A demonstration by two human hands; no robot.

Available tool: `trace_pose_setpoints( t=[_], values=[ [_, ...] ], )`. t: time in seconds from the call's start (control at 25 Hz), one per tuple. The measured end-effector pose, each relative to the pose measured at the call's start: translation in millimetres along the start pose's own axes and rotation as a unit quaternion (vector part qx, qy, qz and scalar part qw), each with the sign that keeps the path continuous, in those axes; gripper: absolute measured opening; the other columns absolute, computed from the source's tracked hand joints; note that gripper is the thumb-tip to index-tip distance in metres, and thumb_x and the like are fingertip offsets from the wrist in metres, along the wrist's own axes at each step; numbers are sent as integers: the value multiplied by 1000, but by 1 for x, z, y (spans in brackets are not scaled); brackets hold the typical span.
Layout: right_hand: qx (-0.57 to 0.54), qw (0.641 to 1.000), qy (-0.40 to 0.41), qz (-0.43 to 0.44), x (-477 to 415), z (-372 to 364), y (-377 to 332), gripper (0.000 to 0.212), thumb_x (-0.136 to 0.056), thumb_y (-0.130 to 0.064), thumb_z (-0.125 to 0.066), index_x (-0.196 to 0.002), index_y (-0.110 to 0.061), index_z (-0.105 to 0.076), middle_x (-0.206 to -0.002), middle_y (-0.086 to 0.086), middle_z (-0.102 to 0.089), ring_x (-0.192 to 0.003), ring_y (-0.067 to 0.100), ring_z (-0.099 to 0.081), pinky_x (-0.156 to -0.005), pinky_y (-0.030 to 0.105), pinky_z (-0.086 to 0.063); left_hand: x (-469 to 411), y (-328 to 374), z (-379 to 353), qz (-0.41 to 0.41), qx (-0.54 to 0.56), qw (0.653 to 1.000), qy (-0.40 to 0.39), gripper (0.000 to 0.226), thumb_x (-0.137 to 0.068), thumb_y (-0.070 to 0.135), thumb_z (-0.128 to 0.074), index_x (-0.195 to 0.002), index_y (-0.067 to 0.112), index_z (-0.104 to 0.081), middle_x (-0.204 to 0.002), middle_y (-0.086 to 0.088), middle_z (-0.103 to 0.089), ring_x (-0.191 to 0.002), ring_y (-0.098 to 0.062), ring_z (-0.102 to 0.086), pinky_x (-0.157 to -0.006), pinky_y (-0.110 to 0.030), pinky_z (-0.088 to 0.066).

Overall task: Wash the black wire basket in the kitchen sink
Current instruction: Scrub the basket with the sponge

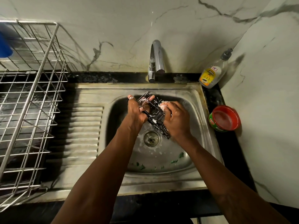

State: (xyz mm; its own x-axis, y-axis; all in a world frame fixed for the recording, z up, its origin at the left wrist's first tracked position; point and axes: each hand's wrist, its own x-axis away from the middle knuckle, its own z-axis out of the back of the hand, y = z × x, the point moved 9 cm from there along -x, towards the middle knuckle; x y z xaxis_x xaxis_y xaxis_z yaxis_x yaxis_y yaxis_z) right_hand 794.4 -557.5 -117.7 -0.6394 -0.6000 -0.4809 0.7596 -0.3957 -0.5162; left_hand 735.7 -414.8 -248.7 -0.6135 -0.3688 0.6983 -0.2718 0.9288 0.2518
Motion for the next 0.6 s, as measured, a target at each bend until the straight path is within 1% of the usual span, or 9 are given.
trace_pose_setpoints(
  t=[0.08, 0.16, 0.24, 0.28, 0.32, 0.4, 0.44, 0.52, 0.6],
  values=[
    [16, 1000, 24, -10, -7, 7, 4, 17, -93, -5, -63, -104, -8, -75, -98, 7, -72, -87, 24, -67, -72, 35, -56, -4, -7, 3, 34, 38, 999, 7, 76, -106, 59, -25, -137, -10, -36, -127, -18, -69, -28, -5, -27, -38, -14, -38],
    [13, 1000, 24, 8, -9, 4, 0, 16, -92, -1, -65, -104, -5, -75, -97, 9, -72, -85, 23, -67, -72, 33, -56, -9, -13, 8, 46, 73, 996, 24, 64, -109, 51, -28, -132, -9, -32, -107, -31, -69, -27, -4, -30, -31, -10, -33],
    [6, 999, 21, 31, -14, -5, -5, 16, -92, 3, -65, -103, -2, -75, -97, 12, -71, -85, 24, -67, -74, 32, -57, -14, -18, 12, 41, 106, 992, 49, 61, -109, 49, -32, -135, -6, -34, -91, -32, -65, -33, -6, -44, -30, -13, -38],
    [9, 999, 16, 37, -20, -12, -8, 16, -92, 3, -64, -103, -1, -75, -98, 13, -71, -85, 25, -68, -75, 32, -57, -16, -18, 13, 26, 110, 992, 58, 63, -108, 51, -34, -138, -4, -38, -86, -29, -66, -44, -10, -55, -35, -18, -47],
    [12, 999, 3, 38, -27, -20, -11, 17, -91, 3, -65, -104, 0, -74, -100, 15, -71, -87, 26, -68, -76, 32, -57, -16, -18, 13, 11, 95, 994, 58, 68, -106, 57, -33, -139, -2, -45, -86, -28, -69, -62, -16, -66, -47, -25, -58],
    [-2, 998, -40, 43, -36, -43, -17, 21, -87, 5, -67, -107, 2, -74, -104, 16, -70, -92, 26, -68, -81, 33, -58, -15, -17, 13, -10, 27, 999, 32, 82, -101, 68, -26, -129, 0, -61, -100, -24, -74, -93, -29, -71, -78, -39, -62],
    [-25, 997, -55, 37, -40, -53, -19, 22, -88, 5, -66, -107, 2, -74, -106, 15, -70, -94, 23, -66, -84, 33, -57, -12, -17, 18, -16, 4, 999, 30, 83, -100, 69, -26, -122, 1, -66, -103, -20, -74, -95, -29, -70, -83, -39, -59],
    [-67, 996, -62, 1, -43, -68, -11, 21, -94, 2, -59, -110, 0, -73, -108, 13, -69, -94, 14, -61, -87, 32, -56, -3, -18, 32, -25, -42, 997, 58, 76, -98, 68, -33, -113, 4, -71, -107, -14, -73, -93, -27, -68, -80, -37, -55],
    [-55, 997, -48, -28, -38, -76, 2, 21, -98, -4, -57, -113, -3, -73, -110, 11, -69, -95, 16, -62, -85, 31, -55, 2, -13, 44, -40, -90, 991, 94, 56, -102, 53, -37, -97, 7, -69, -103, -10, -69, -84, -22, -64, -75, -37, -52]
  ],
)
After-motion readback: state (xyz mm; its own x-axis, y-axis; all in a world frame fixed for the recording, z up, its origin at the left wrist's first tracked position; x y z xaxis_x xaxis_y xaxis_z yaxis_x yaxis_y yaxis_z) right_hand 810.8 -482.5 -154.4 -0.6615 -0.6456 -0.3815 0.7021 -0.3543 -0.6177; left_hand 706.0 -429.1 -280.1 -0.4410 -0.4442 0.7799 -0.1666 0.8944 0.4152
